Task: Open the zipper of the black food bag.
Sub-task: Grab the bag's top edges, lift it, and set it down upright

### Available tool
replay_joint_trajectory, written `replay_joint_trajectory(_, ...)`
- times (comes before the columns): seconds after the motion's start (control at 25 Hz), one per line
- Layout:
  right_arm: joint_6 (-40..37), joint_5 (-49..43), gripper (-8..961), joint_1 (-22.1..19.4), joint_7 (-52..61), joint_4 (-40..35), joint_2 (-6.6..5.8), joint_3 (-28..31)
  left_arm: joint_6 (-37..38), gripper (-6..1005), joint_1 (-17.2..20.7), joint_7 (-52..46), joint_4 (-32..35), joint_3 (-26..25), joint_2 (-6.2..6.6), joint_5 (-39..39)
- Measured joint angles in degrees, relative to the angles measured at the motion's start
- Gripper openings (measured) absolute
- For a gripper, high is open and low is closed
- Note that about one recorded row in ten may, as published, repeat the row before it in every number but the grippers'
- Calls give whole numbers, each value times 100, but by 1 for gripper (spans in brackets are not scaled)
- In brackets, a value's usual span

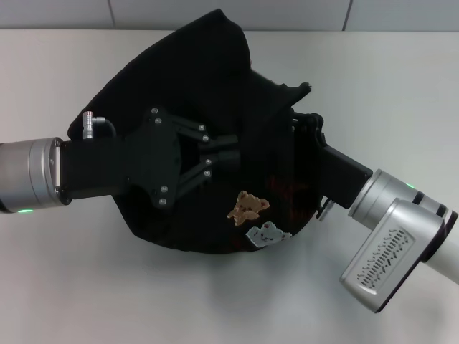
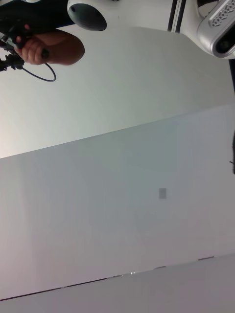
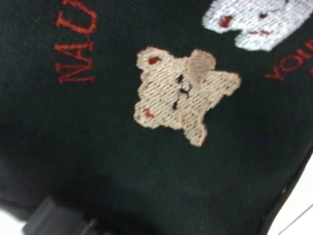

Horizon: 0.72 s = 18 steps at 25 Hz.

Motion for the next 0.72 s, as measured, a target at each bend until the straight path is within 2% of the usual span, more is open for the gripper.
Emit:
replay_joint_trajectory(0.48, -64, -9, 336, -18, 62, 53, 5, 394, -9, 73, 6, 52, -3, -2, 6, -8)
replay_joint_trajectory(0.72, -79, -36, 389, -21, 48, 60, 5, 369, -13, 73, 16, 59, -9, -2, 6, -6)
